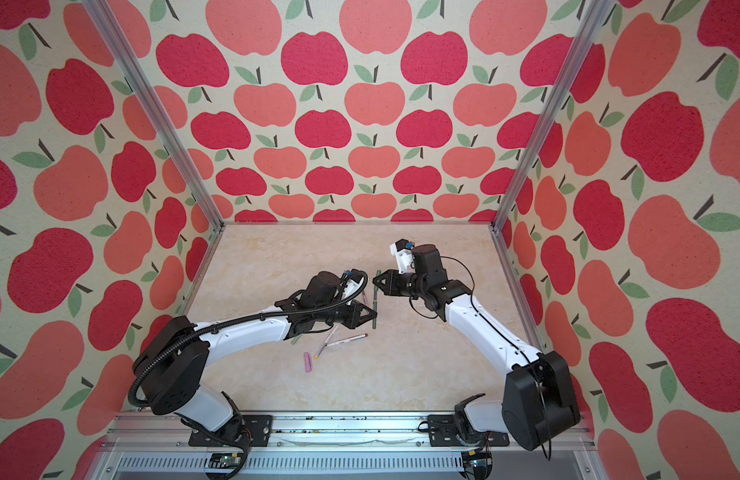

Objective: Insert the pens into the pen caps
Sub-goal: 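Push the green cap further down the pen with the right gripper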

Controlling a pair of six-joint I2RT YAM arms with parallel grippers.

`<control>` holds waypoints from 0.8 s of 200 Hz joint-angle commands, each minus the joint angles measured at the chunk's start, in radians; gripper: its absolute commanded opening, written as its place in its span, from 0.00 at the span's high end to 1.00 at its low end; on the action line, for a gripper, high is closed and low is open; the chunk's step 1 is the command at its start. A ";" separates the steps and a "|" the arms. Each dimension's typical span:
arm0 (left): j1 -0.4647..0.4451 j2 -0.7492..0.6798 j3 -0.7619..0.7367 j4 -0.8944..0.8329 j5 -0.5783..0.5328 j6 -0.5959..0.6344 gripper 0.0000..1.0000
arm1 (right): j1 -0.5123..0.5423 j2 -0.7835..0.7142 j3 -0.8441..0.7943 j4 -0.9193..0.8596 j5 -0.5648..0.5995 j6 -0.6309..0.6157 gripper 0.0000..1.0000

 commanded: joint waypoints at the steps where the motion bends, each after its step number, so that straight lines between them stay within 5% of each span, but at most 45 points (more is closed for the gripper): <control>1: 0.046 -0.019 0.030 0.040 -0.088 -0.001 1.00 | 0.031 -0.031 -0.009 -0.127 -0.053 -0.046 0.96; 73: 0.046 -0.038 0.018 0.025 -0.099 -0.004 1.00 | 0.033 -0.058 -0.026 -0.171 0.035 -0.146 0.96; 160: 0.047 -0.027 0.040 0.027 -0.111 0.002 1.00 | 0.034 -0.076 -0.079 -0.160 -0.005 -0.137 0.96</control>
